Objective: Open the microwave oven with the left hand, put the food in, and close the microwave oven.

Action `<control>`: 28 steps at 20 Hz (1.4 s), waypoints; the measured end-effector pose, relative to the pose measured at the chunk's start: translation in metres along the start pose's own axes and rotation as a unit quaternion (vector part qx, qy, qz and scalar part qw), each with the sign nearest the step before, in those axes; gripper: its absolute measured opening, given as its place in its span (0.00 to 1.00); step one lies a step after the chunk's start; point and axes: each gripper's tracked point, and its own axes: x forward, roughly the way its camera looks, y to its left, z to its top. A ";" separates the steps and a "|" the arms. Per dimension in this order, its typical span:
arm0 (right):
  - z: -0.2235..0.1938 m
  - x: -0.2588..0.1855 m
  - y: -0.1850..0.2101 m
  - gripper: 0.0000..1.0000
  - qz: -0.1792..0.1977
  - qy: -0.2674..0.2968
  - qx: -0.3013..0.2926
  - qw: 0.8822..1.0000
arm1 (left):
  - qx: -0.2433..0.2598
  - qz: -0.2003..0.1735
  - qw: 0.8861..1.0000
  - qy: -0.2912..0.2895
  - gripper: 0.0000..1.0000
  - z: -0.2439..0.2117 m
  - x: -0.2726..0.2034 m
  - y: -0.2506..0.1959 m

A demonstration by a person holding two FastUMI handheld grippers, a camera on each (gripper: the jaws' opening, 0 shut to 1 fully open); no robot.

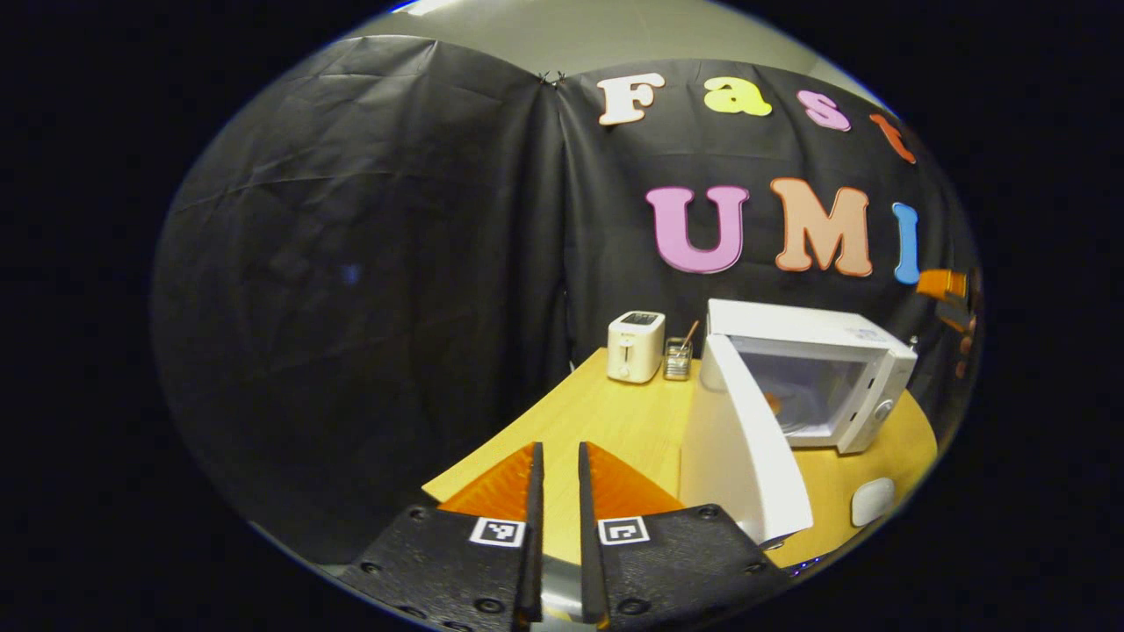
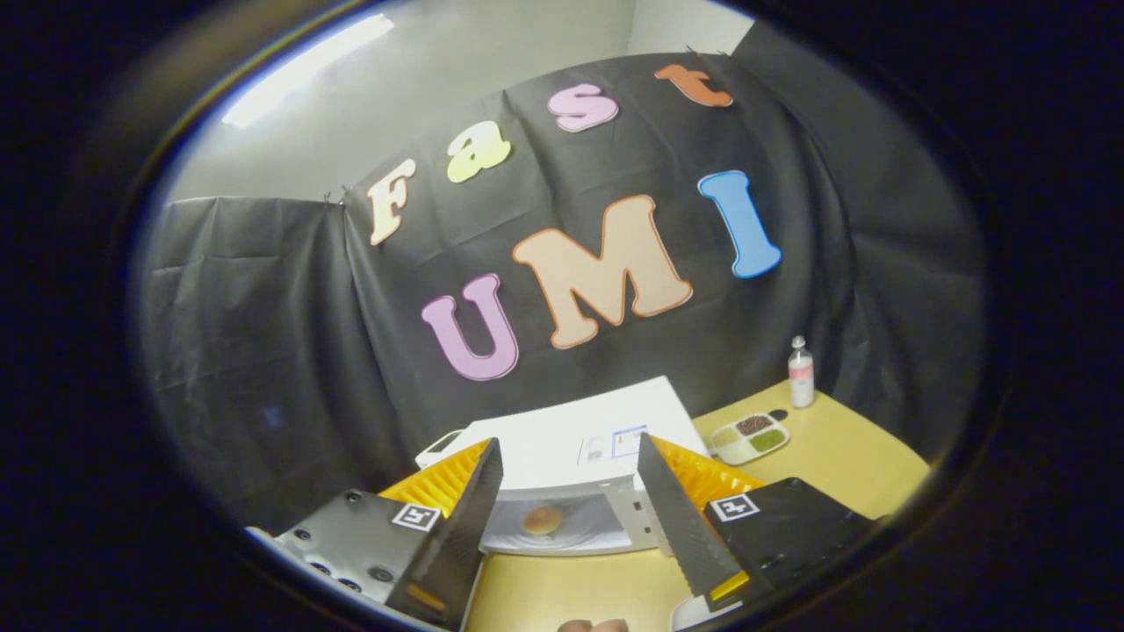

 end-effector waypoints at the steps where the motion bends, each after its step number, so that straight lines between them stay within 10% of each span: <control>1: 0.013 -0.003 -0.006 0.84 -0.003 -0.009 -0.009 1.000 | -0.006 0.004 1.000 0.018 0.09 -0.014 0.003 -0.001; 5: 0.045 -0.015 -0.025 0.95 -0.024 -0.030 -0.023 0.999 | -0.028 0.019 0.998 0.059 0.01 -0.055 0.008 -0.015; 16: 0.085 0.002 -0.058 0.84 -0.017 -0.038 -0.035 0.999 | 0.012 -0.010 0.996 0.083 0.01 -0.075 0.004 -0.096; 28: 0.129 -0.008 -0.142 0.95 -0.052 -0.049 -0.055 0.996 | 0.060 -0.111 0.991 0.050 0.01 -0.044 0.020 -0.260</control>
